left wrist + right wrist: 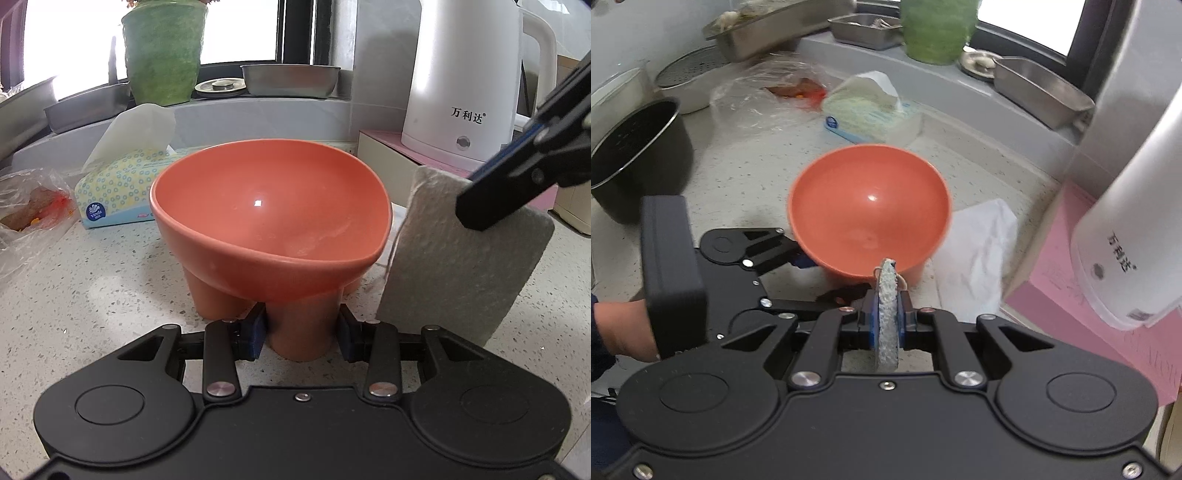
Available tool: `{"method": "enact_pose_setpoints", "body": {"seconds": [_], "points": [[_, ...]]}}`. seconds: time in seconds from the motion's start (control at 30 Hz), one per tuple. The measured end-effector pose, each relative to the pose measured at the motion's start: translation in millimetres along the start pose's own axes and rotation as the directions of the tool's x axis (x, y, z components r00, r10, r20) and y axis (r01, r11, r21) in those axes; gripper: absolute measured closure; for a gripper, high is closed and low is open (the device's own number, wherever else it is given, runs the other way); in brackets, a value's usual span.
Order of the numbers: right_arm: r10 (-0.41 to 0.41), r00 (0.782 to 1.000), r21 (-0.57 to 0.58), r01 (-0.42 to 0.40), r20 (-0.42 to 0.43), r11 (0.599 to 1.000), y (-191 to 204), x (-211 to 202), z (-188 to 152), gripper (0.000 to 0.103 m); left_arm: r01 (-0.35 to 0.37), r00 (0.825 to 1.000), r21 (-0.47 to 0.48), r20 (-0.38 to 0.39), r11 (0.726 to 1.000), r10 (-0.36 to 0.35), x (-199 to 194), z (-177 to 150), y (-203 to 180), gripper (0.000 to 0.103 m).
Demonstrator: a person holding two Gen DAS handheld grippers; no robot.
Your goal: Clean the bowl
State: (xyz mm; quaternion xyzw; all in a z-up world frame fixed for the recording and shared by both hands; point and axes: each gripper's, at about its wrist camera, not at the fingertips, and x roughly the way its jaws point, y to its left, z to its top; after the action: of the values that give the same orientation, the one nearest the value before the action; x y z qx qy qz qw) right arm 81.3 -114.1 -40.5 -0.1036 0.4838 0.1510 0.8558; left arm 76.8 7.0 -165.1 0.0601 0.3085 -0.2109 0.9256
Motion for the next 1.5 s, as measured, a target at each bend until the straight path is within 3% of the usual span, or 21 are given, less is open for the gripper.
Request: {"method": "enact_pose_setpoints", "body": {"seconds": [0.33, 0.57, 0.93, 1.1, 1.33, 1.5], "points": [[0.016, 0.996, 0.061, -0.011, -0.088, 0.998, -4.3, 32.0, -18.6, 0.091, 0.004, 1.0, 0.004, 0.002, 1.0, -0.004, 1.1, 0.4, 0.0, 0.065], [0.005, 0.999, 0.13, 0.001, -0.047, 0.992, -8.1, 46.8, -32.8, 0.091, 0.004, 1.0, 0.005, 0.002, 1.0, -0.004, 2.1, 0.8, -0.2, 0.065], [-0.084, 0.992, 0.081, 0.076, 0.092, 0.994, 7.8, 57.5, -59.5, 0.091, 0.006, 1.0, 0.007, 0.002, 1.0, -0.006, 2.9, 1.2, -0.2, 0.065], [-0.102, 0.994, 0.116, 0.098, 0.025, 0.988, 3.9, 57.3, -54.4, 0.092, 0.007, 1.0, 0.008, 0.002, 1.0, -0.007, 3.2, 1.3, 0.4, 0.065], [-0.117, 0.992, 0.15, 0.11, 0.037, 0.983, 6.7, 58.4, -57.2, 0.091, 0.01, 1.0, 0.01, 0.002, 1.0, -0.01, 3.6, 1.4, 0.1, 0.065], [-0.145, 0.988, 0.109, 0.139, 0.054, 0.984, 13.6, 58.3, -58.9, 0.092, 0.011, 1.0, 0.012, 0.002, 1.0, -0.011, 3.7, 1.4, -0.2, 0.065]]}}
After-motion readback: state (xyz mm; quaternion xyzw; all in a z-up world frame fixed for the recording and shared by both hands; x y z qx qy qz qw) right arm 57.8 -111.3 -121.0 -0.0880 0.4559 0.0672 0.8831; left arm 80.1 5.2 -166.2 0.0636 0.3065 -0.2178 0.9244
